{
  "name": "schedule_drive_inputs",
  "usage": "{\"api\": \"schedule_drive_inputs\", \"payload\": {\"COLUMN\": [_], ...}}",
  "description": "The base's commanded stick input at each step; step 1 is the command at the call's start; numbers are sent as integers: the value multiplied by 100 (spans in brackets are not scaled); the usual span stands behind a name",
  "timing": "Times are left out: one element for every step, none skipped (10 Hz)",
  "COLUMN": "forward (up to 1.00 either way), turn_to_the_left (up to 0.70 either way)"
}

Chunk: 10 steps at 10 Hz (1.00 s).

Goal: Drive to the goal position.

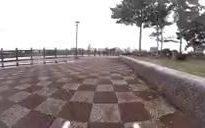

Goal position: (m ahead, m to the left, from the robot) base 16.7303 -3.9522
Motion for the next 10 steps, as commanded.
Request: {"api": "schedule_drive_inputs", "payload": {"forward": [70, 70, 70, 70, 70, 70, 70, 70, 70, 70], "turn_to_the_left": [0, 0, 0, 0, 0, 0, 0, 0, 0, 0]}}
